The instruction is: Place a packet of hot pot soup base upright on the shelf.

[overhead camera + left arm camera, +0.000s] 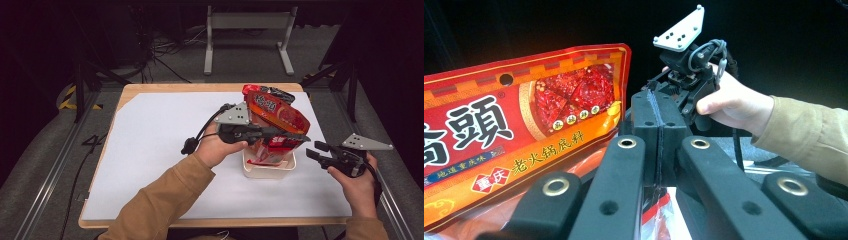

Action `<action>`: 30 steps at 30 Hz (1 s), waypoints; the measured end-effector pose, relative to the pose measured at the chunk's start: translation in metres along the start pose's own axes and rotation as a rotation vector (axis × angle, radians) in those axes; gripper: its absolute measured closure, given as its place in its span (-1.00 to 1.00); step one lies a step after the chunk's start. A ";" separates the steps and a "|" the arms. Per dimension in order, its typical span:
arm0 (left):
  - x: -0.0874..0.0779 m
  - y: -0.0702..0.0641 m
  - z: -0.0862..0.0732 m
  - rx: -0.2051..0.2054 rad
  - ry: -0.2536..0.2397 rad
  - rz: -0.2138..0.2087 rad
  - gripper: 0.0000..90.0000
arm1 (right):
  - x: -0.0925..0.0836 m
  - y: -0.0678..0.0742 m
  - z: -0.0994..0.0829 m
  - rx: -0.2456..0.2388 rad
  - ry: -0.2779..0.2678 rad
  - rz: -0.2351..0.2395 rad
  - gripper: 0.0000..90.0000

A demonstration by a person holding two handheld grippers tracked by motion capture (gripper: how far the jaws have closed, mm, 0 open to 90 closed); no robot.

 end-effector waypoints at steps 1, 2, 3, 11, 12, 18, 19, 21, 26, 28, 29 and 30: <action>0.001 0.000 -0.001 -0.001 -0.003 0.000 1.00 | 0.000 0.000 0.000 0.001 -0.001 -0.001 0.13; 0.002 0.001 -0.002 -0.001 -0.004 0.000 1.00 | 0.000 0.000 0.000 0.001 0.000 -0.001 0.13; 0.003 0.001 -0.003 -0.002 -0.003 0.000 1.00 | 0.000 0.000 0.000 0.001 0.000 -0.001 0.13; 0.010 0.003 -0.014 -0.005 -0.012 0.001 1.00 | 0.000 0.000 0.000 0.001 0.000 0.000 0.13; 0.010 0.003 -0.015 -0.007 -0.010 -0.001 1.00 | 0.000 0.000 0.000 0.000 0.001 0.000 0.13; 0.013 0.005 -0.024 -0.006 -0.012 0.007 1.00 | 0.000 0.000 0.000 -0.001 0.000 0.002 0.13; 0.014 0.006 -0.025 -0.007 -0.012 0.010 1.00 | 0.001 0.000 0.000 -0.001 0.001 0.002 0.13; 0.014 0.006 -0.027 -0.009 -0.013 0.012 1.00 | 0.001 0.000 0.000 -0.002 0.002 0.003 0.13; 0.013 0.009 -0.035 -0.020 -0.009 0.022 1.00 | 0.001 0.000 0.000 -0.003 0.000 0.004 0.13; 0.012 0.011 -0.038 -0.026 -0.005 0.025 1.00 | 0.001 0.000 0.000 -0.002 0.000 0.005 0.13; 0.011 0.011 -0.039 -0.028 -0.002 0.026 1.00 | 0.002 0.000 0.000 -0.002 0.000 0.004 0.13; 0.011 0.012 -0.040 -0.029 -0.008 0.027 1.00 | 0.002 0.000 0.000 -0.003 0.000 0.004 0.13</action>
Point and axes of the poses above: each handheld gripper's, and its own axes: x roughly forward along the jaws, z roughly out of its top, y roughly to its left, the point moved 1 cm from there along x, roughly forward along the jaws, and after that the axes turned 2 degrees about -x, right-handed, at the moved point
